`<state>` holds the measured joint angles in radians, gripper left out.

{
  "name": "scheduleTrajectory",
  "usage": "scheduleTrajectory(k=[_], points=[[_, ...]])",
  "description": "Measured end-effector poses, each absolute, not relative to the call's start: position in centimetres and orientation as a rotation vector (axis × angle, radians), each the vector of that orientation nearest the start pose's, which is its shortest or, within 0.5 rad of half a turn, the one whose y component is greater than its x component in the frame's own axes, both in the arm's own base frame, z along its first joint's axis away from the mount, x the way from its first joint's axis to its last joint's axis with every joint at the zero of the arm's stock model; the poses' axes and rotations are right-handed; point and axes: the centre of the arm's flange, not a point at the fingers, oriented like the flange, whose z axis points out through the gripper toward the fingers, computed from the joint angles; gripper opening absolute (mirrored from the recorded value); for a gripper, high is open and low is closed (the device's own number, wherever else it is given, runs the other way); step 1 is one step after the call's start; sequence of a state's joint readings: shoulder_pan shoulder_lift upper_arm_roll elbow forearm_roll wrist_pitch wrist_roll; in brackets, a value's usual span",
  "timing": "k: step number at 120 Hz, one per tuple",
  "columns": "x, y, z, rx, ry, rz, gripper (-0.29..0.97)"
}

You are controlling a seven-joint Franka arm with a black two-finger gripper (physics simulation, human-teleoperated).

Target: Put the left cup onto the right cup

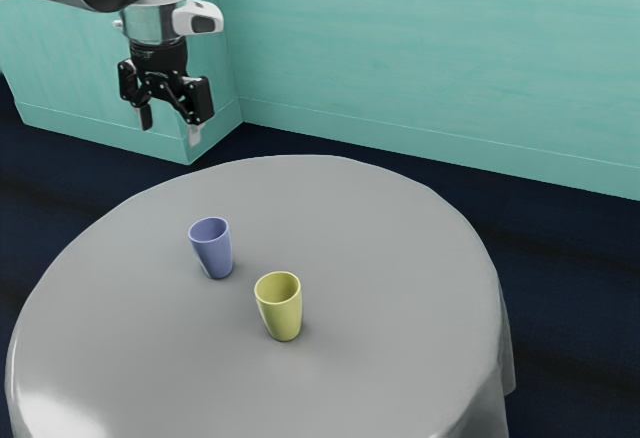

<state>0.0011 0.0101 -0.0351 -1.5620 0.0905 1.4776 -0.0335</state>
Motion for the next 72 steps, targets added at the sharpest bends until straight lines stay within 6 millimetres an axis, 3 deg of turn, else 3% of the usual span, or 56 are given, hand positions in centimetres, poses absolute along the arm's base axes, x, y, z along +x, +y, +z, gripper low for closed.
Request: scheduleTrajectory(k=[48, 72], points=[[54.8, -4.2, 61.1, -3.043, 0.092, 0.119, 0.68], [54.9, -6.5, 59.8, -3.039, 0.157, 0.116, 0.68]])
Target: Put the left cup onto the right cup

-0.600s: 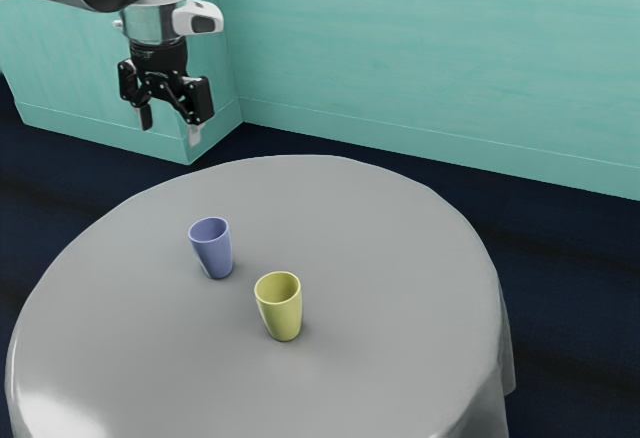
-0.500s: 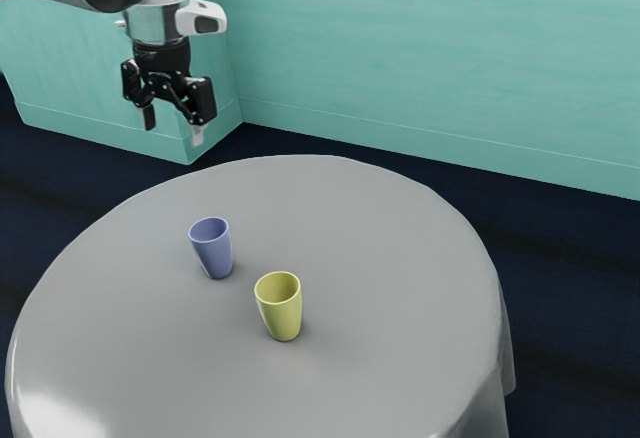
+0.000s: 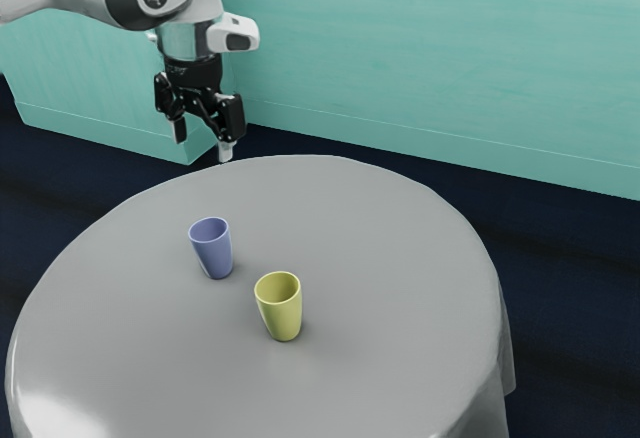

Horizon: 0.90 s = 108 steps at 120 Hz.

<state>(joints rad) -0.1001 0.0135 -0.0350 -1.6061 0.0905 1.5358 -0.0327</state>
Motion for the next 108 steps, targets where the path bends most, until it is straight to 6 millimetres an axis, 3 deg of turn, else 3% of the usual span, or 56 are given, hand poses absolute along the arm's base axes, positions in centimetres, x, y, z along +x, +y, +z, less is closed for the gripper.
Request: scheduleTrajectory(k=[20, 47, 108], points=[[56.0, -7.6, 57.7, -3.044, 0.187, 0.14, 0.68], [58.2, -2.4, 54.7, -3.061, 0.046, 0.177, 0.68], [60.3, -1.0, 50.3, -3.073, 0.015, 0.195, 0.68]])
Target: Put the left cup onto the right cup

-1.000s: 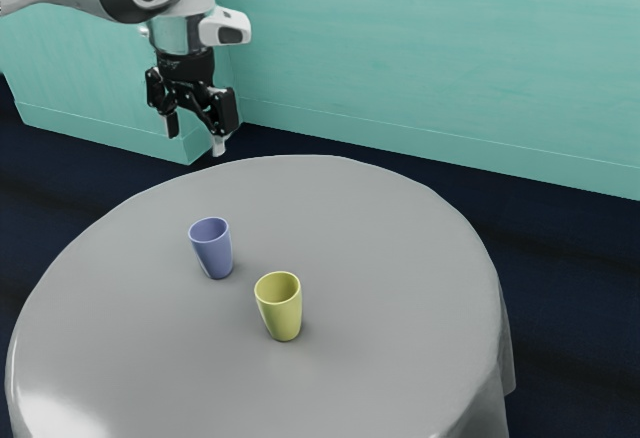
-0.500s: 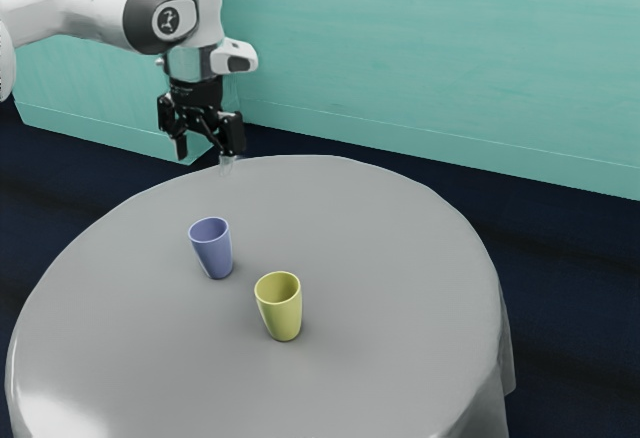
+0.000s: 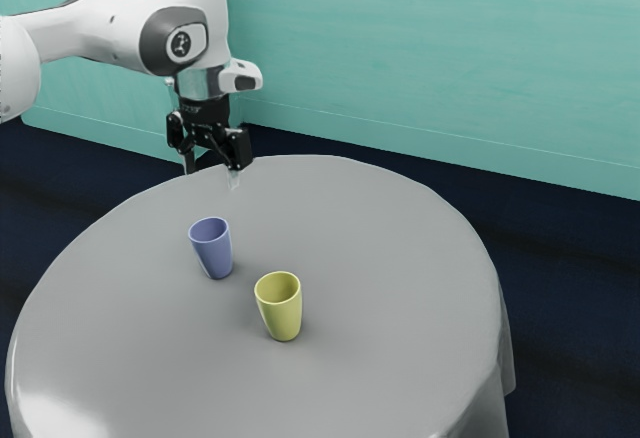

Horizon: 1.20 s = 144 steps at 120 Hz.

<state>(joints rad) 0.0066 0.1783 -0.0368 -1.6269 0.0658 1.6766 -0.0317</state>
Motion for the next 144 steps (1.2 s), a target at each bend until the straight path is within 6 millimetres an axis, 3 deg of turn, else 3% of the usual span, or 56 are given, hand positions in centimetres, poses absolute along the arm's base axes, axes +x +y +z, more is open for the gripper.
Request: scheduleTrajectory(k=[42, 101, 144], points=[[61.9, 0.0, 45.5, -3.081, -0.009, 0.224, 0.65], [63.4, 1.8, 42.0, -3.094, -0.053, 0.218, 0.58], [63.4, 3.0, 40.3, -3.106, -0.094, 0.241, 0.54]])
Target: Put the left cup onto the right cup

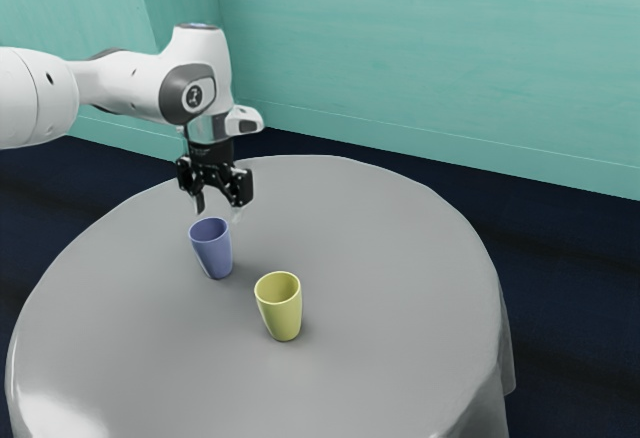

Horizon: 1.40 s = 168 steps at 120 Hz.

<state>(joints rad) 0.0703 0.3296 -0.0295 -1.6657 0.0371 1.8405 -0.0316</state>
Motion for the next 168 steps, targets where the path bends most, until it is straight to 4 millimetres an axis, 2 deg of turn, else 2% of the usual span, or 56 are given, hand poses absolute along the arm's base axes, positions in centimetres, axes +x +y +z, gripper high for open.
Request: scheduleTrajectory(k=[68, 104, 168], points=[[63.2, 4.1, 38.9, -3.113, -0.132, 0.277, 0.53], [63.1, 4.7, 38.9, -3.111, -0.145, 0.281, 0.53], [64.5, 5.1, 36.8, -3.094, -0.138, 0.304, 0.52]])
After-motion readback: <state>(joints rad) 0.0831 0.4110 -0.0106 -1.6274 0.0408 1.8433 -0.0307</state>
